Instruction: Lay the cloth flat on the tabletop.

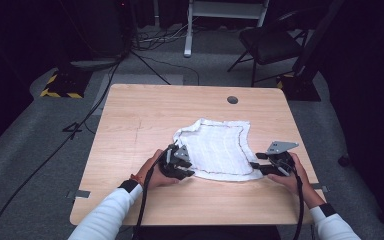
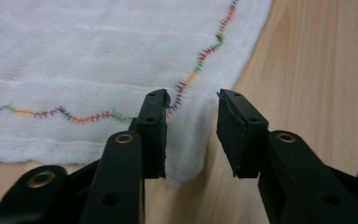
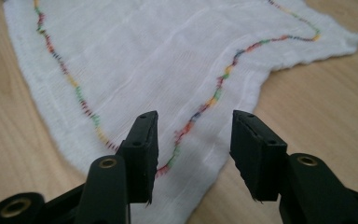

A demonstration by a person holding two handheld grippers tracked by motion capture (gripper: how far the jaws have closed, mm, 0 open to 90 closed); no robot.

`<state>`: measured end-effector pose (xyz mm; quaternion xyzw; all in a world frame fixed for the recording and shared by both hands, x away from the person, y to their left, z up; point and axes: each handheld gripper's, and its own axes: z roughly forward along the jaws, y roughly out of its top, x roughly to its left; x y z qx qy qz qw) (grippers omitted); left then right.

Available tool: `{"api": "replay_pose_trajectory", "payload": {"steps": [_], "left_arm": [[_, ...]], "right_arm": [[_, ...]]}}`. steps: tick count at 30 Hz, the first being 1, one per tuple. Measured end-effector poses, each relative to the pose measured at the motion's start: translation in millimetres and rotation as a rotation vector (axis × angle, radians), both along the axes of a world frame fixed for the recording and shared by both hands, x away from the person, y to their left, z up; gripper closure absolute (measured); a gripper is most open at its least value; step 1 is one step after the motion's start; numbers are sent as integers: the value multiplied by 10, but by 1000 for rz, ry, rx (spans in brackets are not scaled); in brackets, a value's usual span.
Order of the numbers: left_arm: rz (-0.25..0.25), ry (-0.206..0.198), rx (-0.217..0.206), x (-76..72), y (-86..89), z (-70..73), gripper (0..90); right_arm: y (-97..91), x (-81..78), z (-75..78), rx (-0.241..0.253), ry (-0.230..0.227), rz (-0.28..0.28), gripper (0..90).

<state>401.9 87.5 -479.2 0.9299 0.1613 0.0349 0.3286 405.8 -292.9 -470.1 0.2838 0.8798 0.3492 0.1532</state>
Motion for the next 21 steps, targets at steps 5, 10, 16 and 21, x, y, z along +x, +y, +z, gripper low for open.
{"api": "replay_pose_trajectory", "payload": {"steps": [5, 10, 16, 21], "left_arm": [[10, 25, 12, 3, 57, -54, 800], [9, 34, 9, -2, 69, -59, 865], [-18, 53, -11, -85, 131, -70, 879], [-70, 58, -27, -260, 153, -44, 883]], "right_arm": [[-19, -118, -87, -23, 32, 5, 514], [-34, -202, -164, -42, 45, 6, 554], [-92, -292, -185, -5, 61, 15, 672], [-78, -395, -170, -8, 78, 13, 735]]}}
